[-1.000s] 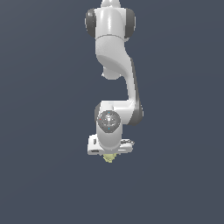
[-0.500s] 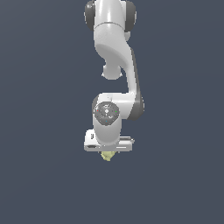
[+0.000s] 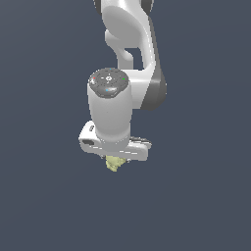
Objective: Pick up the object and move it to a goal position.
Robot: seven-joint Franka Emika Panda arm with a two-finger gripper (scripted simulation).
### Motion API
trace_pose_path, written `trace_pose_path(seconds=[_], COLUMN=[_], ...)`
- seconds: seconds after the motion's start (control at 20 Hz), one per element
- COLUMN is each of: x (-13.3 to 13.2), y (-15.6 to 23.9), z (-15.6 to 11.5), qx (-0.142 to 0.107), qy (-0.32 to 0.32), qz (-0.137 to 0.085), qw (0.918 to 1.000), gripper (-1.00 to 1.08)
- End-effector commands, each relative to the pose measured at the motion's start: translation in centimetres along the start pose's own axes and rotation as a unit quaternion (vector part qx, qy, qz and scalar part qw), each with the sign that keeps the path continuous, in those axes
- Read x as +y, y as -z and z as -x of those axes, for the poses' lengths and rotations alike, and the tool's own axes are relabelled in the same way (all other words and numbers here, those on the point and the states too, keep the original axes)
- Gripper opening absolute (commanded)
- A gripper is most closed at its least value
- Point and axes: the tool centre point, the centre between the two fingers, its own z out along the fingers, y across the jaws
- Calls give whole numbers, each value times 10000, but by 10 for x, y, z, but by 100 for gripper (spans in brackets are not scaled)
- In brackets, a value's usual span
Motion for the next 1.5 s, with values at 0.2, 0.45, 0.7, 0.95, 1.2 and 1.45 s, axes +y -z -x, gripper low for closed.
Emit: trace_pose_path(seconds=[0.2, 0.45, 0.7, 0.95, 1.2, 1.45], x=[15, 25, 34, 41, 44, 46], y=[90, 155, 214, 259, 286, 301], z=[-4, -5, -5, -4, -3, -3], qx=[134, 230, 317, 383, 422, 443], qy=[-624, -1072, -1477, -1785, -1969, -2065], qz=[48, 89, 129, 162, 182, 192], qw=[9979, 9939, 9884, 9831, 9794, 9773], gripper=[-100, -100, -100, -100, -100, -100])
